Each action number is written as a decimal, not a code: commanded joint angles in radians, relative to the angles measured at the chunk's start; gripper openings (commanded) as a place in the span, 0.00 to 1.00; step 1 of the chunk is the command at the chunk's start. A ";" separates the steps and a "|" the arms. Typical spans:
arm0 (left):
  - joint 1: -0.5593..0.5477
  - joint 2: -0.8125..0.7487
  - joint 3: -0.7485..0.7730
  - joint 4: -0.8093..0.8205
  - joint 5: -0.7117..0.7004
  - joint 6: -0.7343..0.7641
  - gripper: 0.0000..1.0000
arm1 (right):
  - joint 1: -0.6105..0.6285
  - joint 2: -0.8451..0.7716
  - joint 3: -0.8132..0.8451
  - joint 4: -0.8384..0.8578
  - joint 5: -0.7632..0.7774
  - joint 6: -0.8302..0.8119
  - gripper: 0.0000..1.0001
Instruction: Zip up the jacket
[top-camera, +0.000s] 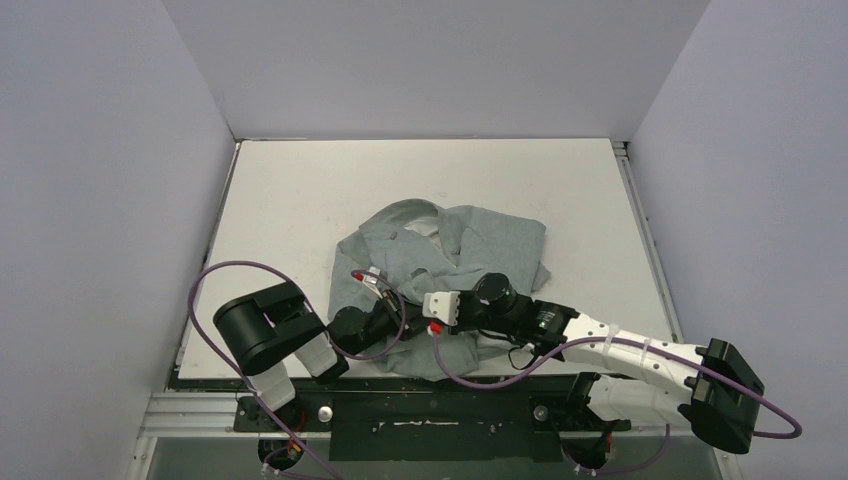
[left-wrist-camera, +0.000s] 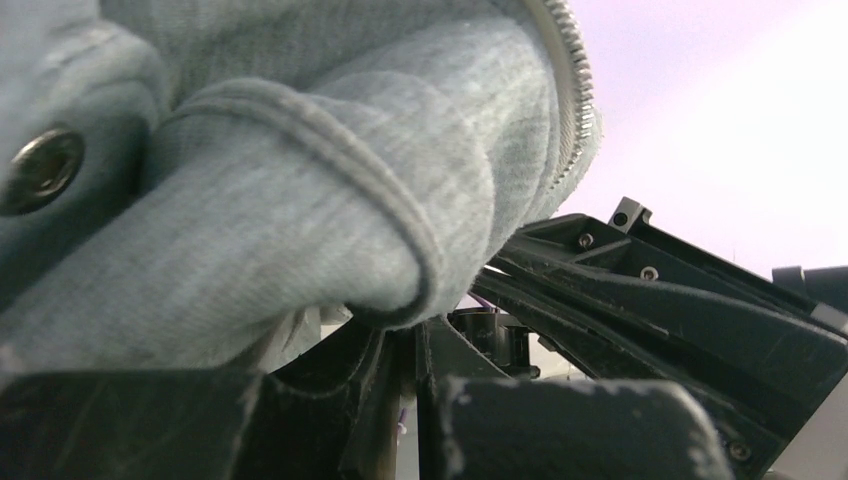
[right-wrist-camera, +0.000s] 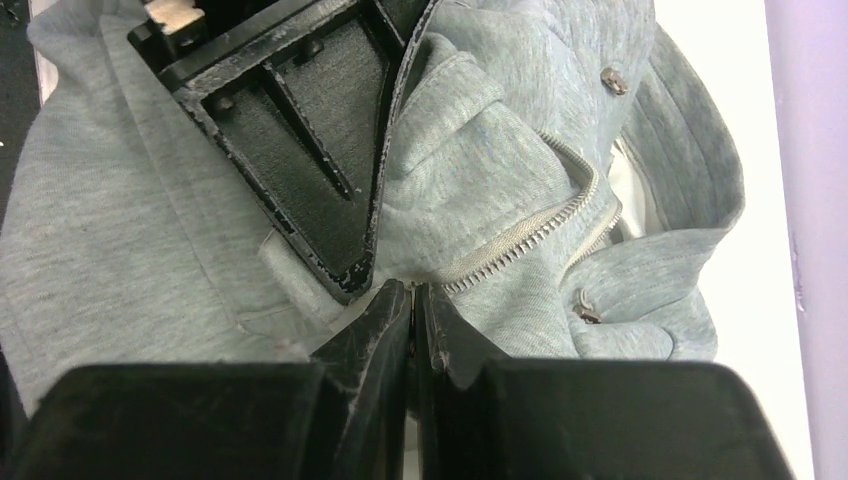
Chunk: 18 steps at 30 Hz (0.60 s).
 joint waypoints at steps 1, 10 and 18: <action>-0.002 -0.089 0.036 -0.086 0.035 0.077 0.00 | -0.066 0.031 0.098 -0.018 -0.138 0.021 0.00; -0.002 -0.303 0.097 -0.471 0.033 0.263 0.00 | -0.176 0.165 0.282 -0.255 -0.363 -0.031 0.00; 0.000 -0.410 0.108 -0.616 0.002 0.337 0.00 | -0.204 0.225 0.400 -0.365 -0.384 -0.081 0.00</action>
